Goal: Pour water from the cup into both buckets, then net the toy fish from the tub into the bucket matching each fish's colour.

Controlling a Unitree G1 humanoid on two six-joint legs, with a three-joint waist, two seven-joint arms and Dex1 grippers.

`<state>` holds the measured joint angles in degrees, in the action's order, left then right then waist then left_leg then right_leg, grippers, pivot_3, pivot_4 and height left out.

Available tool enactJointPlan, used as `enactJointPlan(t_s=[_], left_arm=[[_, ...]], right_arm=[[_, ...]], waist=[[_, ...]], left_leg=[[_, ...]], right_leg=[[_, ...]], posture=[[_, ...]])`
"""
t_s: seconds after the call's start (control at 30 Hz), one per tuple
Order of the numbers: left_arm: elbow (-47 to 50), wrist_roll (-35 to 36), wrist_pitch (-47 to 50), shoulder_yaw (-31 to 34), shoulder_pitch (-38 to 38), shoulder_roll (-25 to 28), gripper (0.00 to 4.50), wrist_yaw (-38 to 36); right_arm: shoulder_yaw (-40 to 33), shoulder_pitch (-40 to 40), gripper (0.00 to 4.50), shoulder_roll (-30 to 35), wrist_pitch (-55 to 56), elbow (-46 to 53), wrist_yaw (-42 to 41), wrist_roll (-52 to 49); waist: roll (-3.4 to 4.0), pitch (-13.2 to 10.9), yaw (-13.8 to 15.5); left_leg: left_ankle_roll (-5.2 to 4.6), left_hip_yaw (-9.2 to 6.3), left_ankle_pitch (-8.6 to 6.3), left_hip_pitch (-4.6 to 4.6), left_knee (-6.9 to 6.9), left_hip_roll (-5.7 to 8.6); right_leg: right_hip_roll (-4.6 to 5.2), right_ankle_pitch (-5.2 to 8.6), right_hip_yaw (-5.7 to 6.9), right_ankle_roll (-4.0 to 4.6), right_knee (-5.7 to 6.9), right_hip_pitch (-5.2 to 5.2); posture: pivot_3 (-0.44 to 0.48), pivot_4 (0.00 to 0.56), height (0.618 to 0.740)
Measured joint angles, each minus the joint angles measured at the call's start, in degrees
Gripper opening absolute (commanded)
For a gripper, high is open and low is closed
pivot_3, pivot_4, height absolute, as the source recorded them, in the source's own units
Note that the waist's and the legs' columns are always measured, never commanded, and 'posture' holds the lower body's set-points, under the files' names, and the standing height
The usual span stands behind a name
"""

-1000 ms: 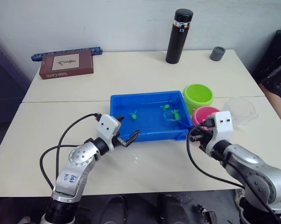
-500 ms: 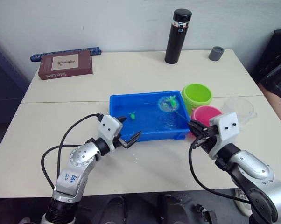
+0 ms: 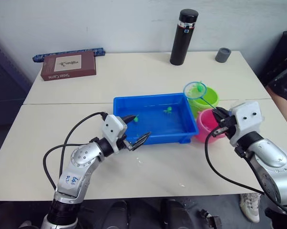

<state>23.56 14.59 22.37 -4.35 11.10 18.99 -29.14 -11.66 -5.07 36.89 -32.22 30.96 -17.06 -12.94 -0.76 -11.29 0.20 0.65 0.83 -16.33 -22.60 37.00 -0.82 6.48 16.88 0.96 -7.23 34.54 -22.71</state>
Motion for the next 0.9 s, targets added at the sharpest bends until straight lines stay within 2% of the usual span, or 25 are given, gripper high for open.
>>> enactJointPlan(t_s=[0.2,0.53,0.9], left_arm=[[-1.74,-0.01,-0.01,-0.08,1.95,-0.18,4.46,-0.03],[-2.07,-0.02,-0.01,-0.13,2.98,-0.38,4.46,0.16],[-1.97,-0.04,0.22,-0.2,3.12,-0.43,4.46,0.58]], right_arm=[[-0.04,0.27,0.0,0.76,8.84,-7.91,-1.06,5.16],[0.23,-3.73,0.0,2.24,20.11,-19.93,-2.18,11.85],[5.43,-6.02,0.0,8.97,40.6,-31.27,-2.11,25.58]], waist=[[0.0,0.0,-0.15],[0.0,0.0,-0.2],[0.0,0.0,-0.24]], left_leg=[[0.0,0.38,0.02,0.06,0.07,-0.01],[0.01,0.49,0.03,0.19,0.11,-0.02],[0.03,0.57,0.05,0.23,0.13,-0.01]], right_leg=[[-0.04,-0.03,-0.01,-0.05,0.09,0.04],[-0.04,-0.05,-0.09,-0.09,0.19,0.11],[-0.04,-0.06,-0.14,-0.11,0.19,0.12]], posture=[[0.0,0.15,0.74],[0.0,0.15,0.74],[0.0,0.15,0.74]])
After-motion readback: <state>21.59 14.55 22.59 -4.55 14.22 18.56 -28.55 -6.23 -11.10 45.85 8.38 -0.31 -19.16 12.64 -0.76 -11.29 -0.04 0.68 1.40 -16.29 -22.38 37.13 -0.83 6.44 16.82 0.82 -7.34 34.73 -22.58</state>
